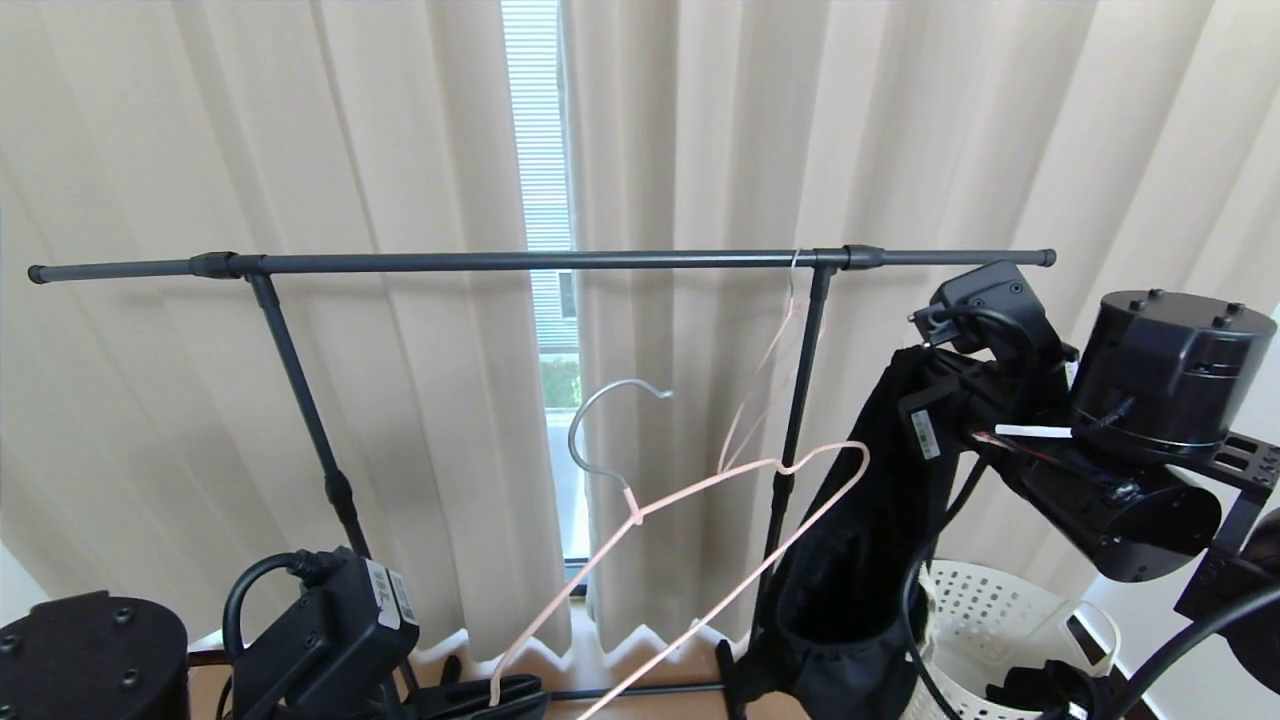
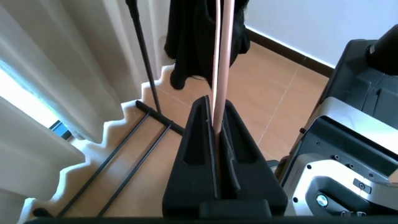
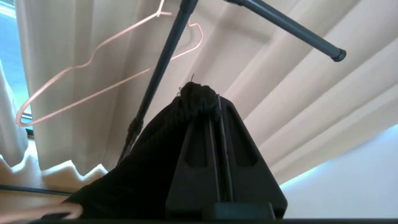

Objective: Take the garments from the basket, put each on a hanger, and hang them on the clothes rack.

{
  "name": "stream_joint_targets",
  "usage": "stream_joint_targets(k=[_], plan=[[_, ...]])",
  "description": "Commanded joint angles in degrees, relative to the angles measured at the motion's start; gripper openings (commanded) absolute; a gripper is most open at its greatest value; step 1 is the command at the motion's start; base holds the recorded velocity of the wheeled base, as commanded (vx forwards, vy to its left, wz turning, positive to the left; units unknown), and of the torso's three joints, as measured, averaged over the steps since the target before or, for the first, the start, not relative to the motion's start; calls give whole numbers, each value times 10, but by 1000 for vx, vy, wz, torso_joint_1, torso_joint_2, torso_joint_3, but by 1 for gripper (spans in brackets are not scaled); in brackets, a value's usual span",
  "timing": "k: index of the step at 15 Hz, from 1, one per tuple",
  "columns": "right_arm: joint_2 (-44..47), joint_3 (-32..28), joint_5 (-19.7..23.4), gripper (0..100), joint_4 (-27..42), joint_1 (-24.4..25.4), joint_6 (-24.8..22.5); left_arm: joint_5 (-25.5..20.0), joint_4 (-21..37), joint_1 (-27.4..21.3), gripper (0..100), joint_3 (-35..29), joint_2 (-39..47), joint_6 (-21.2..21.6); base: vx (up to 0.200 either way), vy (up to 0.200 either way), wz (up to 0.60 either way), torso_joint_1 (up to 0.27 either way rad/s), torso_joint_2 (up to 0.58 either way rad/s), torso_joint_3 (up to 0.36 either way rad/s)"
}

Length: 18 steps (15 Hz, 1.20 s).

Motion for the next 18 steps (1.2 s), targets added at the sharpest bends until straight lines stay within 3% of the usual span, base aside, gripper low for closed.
stream_joint_targets(k=[1, 10, 15, 18], plan=[[13, 1, -1, 0, -1, 5, 0, 0, 0, -1, 0, 0, 3, 0, 0, 0, 0, 0, 0, 0], [9, 7, -18, 0, -1, 89, 15, 4, -1, 4, 0, -13, 18, -5, 0, 0, 0, 0, 0, 0], [6, 9, -32, 0, -5, 99, 21, 10, -1, 20, 0, -25, 22, -10, 0, 0, 0, 0, 0, 0], [6, 9, -51, 0, -20, 99, 21, 36, -1, 29, 0, -34, 22, -10, 0, 0, 0, 0, 0, 0]])
